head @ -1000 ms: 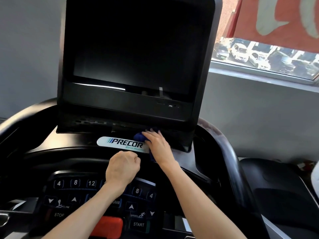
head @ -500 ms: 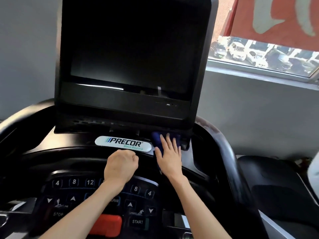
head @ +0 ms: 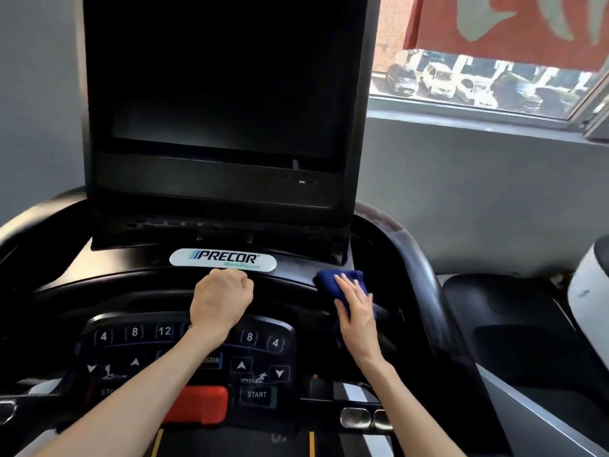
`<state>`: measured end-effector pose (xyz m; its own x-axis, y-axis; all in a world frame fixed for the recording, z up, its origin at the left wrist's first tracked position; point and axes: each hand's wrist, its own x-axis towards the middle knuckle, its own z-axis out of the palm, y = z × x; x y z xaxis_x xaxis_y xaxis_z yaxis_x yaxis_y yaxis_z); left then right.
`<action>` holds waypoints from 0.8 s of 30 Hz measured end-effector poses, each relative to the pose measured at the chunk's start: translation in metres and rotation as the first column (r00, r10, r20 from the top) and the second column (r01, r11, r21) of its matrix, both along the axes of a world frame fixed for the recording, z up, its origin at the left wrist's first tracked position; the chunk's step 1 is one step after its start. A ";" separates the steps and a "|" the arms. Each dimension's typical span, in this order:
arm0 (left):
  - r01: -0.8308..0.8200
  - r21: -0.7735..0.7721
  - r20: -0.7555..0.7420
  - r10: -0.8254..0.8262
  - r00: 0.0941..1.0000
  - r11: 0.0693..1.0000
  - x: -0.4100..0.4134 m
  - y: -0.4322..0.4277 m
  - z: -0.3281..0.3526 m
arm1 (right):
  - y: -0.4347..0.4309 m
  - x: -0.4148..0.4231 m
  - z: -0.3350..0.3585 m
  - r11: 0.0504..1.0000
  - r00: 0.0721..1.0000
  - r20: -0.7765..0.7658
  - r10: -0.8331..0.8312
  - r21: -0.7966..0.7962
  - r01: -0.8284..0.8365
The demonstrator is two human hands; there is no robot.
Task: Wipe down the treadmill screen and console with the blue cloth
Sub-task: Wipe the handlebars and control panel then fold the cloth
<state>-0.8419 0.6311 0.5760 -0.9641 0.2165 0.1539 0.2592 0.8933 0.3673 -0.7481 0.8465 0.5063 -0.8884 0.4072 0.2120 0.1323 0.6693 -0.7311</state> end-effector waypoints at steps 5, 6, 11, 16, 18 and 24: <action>0.003 0.006 -0.039 -0.002 0.999 1.000 0.000 0.000 -0.002 | -0.024 -0.028 0.021 0.898 0.916 0.103 0.387 0.182 -0.400; 0.005 0.000 -0.044 -0.005 0.999 1.000 0.000 0.000 -0.002 | -0.021 -0.029 0.021 0.862 0.892 0.113 0.437 0.232 -0.452; 0.018 -0.007 -0.049 -0.019 0.999 1.000 -0.001 -0.001 -0.002 | 0.024 0.019 -0.004 0.571 0.773 0.261 0.578 0.547 -0.612; 0.016 0.000 -0.065 -0.016 0.998 1.000 0.001 -0.001 -0.003 | 0.053 0.042 -0.001 0.331 0.675 0.435 0.596 0.632 -0.701; 0.008 -0.002 -0.068 -0.008 0.998 1.000 0.002 -0.001 -0.003 | 0.037 0.021 0.008 0.379 0.677 0.431 0.597 0.592 -0.711; -0.007 -0.031 -0.063 0.005 0.998 0.999 0.003 0.001 0.002 | -0.028 -0.029 0.034 0.455 0.680 0.374 0.631 0.532 -0.714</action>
<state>-0.8386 0.6319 0.5784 -0.9541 0.2162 0.2071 0.2752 0.9058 0.3222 -0.7771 0.8181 0.5407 -0.8597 -0.5087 0.0457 -0.5094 0.8474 -0.1500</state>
